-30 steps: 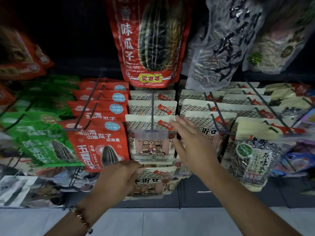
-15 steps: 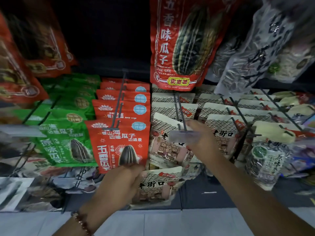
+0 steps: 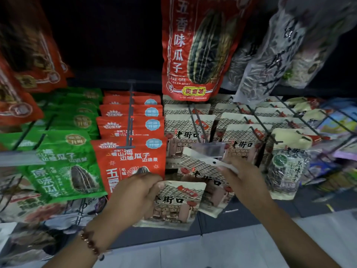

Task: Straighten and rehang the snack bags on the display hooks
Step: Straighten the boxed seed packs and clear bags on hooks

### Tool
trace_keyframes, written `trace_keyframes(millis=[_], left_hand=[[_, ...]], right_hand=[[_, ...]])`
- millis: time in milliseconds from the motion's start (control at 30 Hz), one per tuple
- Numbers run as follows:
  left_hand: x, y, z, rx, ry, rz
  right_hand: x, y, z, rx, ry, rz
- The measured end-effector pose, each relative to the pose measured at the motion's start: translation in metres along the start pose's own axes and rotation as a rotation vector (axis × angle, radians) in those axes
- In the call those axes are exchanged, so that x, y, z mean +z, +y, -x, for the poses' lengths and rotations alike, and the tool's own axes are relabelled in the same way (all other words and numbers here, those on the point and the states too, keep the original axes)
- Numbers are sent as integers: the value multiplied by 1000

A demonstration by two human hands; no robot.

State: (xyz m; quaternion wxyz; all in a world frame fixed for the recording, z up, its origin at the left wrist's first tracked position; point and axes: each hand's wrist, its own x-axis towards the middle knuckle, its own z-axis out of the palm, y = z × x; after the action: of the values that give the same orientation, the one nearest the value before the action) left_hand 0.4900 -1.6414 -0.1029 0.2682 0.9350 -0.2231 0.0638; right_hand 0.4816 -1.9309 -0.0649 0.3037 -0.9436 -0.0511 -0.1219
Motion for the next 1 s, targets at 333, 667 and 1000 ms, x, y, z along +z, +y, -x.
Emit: trace_keyframes(millis=[333, 667, 1000], left_hand=[[4, 26, -36, -1, -46, 15], [11, 49, -88, -115, -50, 8], [9, 56, -110, -141, -13, 225]], right_hand=[[-60, 20, 25, 88, 128, -45], [-92, 57, 39, 136, 152, -104], [-87, 67, 27, 91, 105, -77]])
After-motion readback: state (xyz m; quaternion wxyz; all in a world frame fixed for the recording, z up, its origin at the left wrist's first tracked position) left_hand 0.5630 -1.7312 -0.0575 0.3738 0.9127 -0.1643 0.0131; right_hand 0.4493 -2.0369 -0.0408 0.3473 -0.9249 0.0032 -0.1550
